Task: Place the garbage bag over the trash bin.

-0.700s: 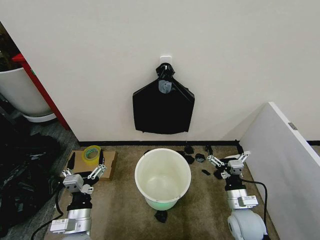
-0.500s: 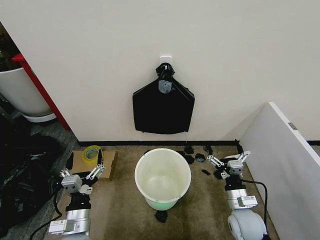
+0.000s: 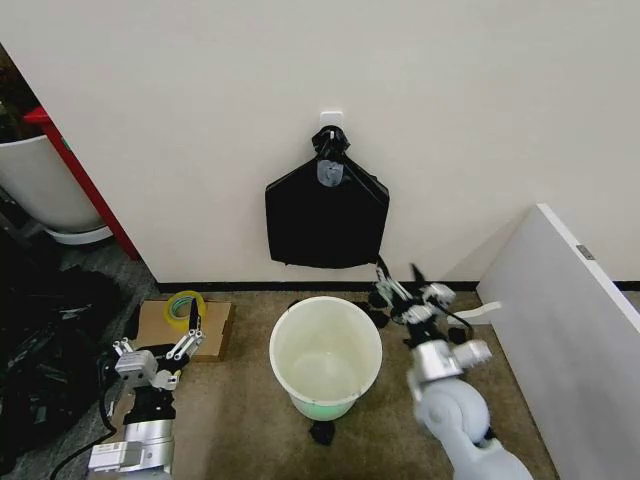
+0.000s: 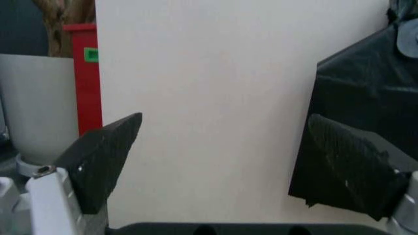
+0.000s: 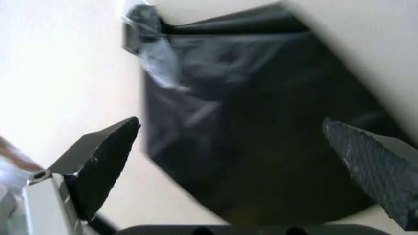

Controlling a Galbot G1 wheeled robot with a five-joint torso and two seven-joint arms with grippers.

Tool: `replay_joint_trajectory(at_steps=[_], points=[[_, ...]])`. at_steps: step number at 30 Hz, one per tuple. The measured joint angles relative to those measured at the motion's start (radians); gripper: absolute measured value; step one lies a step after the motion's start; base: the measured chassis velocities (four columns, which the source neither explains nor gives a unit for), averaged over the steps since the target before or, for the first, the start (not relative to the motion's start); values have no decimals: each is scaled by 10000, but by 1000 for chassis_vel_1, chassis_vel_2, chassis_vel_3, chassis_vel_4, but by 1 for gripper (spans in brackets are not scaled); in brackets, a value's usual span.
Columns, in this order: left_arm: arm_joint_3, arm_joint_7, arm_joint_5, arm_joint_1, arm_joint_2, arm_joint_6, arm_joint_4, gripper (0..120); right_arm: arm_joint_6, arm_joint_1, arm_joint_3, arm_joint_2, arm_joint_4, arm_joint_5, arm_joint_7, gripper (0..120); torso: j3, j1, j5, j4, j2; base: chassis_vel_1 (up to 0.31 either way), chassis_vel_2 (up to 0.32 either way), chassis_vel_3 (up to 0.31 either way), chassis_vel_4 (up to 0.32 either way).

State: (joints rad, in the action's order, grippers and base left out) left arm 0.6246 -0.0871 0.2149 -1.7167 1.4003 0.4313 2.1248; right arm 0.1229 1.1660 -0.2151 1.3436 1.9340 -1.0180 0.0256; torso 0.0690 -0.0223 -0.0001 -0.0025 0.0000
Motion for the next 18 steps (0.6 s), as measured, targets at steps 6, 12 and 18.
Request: replay_joint_trajectory(at_steps=[6, 12, 18], points=[[65, -10, 29, 75, -95, -136, -131, 100, -146, -1554, 467, 745, -803, -1947, 887, 100, 0, 0, 1, 1, 0, 0, 0, 0, 0], [78, -44, 20, 122, -64, -155, -323, 100, -309, -2822, 609, 1592, -1888, -2552, 1040, 100, 0, 0, 0, 1, 0, 0, 0, 0, 0], [83, -79, 31, 185, -62, -152, -519, 100, -266, -3944, 545, 2183, -3338, -2356, 1168, 76, 0, -1, 2, 0, 0, 0, 0, 0, 0]])
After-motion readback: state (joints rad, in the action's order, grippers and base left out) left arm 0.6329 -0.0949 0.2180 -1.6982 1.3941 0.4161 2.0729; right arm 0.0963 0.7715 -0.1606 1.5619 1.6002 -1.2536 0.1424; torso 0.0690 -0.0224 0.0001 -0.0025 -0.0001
